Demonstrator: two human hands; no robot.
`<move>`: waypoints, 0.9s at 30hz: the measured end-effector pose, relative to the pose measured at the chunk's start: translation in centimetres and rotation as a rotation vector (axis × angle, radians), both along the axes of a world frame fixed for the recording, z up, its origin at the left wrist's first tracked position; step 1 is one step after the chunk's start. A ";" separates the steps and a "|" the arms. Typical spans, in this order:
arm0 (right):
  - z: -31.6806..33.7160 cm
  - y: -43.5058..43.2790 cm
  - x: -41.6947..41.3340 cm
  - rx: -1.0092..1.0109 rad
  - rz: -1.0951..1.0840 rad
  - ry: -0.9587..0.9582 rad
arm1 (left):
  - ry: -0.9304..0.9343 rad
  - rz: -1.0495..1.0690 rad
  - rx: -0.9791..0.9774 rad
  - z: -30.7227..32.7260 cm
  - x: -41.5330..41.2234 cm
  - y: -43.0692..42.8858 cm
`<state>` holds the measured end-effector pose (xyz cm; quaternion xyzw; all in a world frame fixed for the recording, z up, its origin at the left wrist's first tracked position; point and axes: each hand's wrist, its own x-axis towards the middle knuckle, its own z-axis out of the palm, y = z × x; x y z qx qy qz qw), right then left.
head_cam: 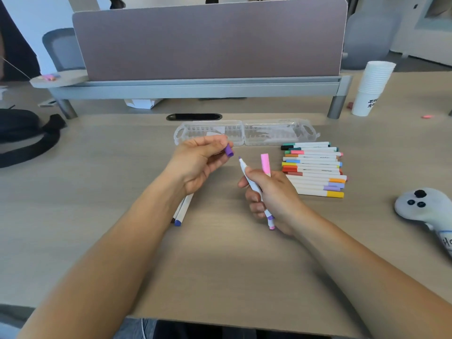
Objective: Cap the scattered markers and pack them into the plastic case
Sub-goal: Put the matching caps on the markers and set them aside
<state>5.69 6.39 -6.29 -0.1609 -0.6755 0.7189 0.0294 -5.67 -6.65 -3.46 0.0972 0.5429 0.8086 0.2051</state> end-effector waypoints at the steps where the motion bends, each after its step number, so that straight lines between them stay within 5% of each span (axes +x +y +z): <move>1: 0.1 -0.1 0.1 0.014 0.006 -0.006 | 0.001 -0.001 0.010 0.0 0.3 0.0; 27: -0.8 0.3 0.3 0.116 0.076 0.189 | 0.343 -0.078 -0.196 -0.4 3.4 1.0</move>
